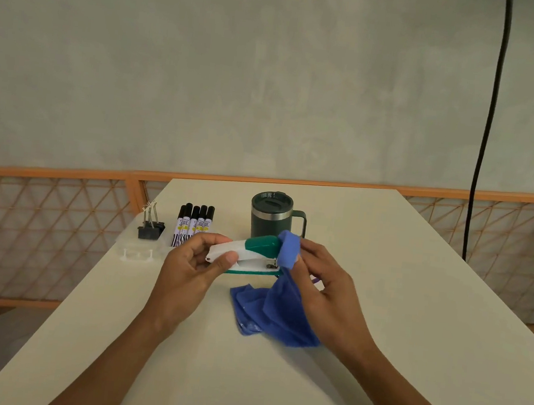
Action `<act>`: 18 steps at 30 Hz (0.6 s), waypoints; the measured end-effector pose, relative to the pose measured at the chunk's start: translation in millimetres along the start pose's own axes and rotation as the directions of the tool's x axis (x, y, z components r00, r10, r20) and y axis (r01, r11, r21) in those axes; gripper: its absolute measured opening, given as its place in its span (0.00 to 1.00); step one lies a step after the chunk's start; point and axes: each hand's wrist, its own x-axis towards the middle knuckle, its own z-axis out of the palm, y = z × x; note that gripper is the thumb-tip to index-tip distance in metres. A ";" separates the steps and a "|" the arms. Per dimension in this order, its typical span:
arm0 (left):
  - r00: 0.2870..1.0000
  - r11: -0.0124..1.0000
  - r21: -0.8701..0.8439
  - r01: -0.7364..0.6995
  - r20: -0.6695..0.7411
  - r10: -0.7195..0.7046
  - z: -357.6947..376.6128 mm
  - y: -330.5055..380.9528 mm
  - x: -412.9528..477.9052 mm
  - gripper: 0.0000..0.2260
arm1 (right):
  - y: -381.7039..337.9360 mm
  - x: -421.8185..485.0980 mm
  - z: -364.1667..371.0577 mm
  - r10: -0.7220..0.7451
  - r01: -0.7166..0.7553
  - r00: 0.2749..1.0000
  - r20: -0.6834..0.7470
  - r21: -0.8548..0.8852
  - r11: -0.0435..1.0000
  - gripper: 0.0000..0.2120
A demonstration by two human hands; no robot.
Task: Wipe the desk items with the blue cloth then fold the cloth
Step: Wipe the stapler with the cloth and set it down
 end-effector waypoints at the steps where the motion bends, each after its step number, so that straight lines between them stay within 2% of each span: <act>1: 1.000 1.000 0.009 -0.004 -0.005 0.004 -2.1 -1.7 1.2 0.15 | -0.5 0.2 -1.5 -0.012 0.012 1.000 0.029 -0.018 1.000 0.13; 4: 0.999 0.999 0.019 -0.045 0.009 0.045 -10.2 -1.5 4.4 0.14 | -2.4 7.4 -23.4 0.003 -0.003 0.999 0.036 0.002 1.000 0.16; 8: 0.995 0.995 0.057 -0.086 0.056 0.083 -16.0 3.8 6.6 0.14 | 1.5 12.7 -43.4 0.029 -0.030 0.999 -0.035 -0.016 0.999 0.19; 9: 0.993 0.993 0.077 -0.092 0.082 0.086 -16.5 4.7 6.7 0.13 | 1.4 12.8 -42.0 0.050 -0.052 0.996 -0.069 -0.029 0.998 0.18; 11: 0.987 0.986 0.128 -0.109 0.131 0.092 -17.0 5.4 6.2 0.12 | 4.3 14.2 -36.7 -0.013 -0.003 0.994 -0.112 -0.141 0.990 0.09; 12: 0.984 0.983 0.144 -0.116 0.152 0.093 -17.2 5.8 5.7 0.13 | 4.8 14.3 -33.3 -0.048 0.036 0.997 -0.063 -0.178 0.983 0.05; 15: 0.978 0.981 0.156 -0.119 0.191 0.088 -16.6 5.3 5.1 0.13 | 7.5 10.6 -22.1 -0.086 0.112 0.987 0.136 -0.195 0.974 0.20; 18: 0.974 0.980 0.166 -0.110 0.214 0.073 -16.2 3.9 4.8 0.14 | 8.8 7.6 -9.9 -0.138 0.176 0.971 0.193 -0.193 0.965 0.22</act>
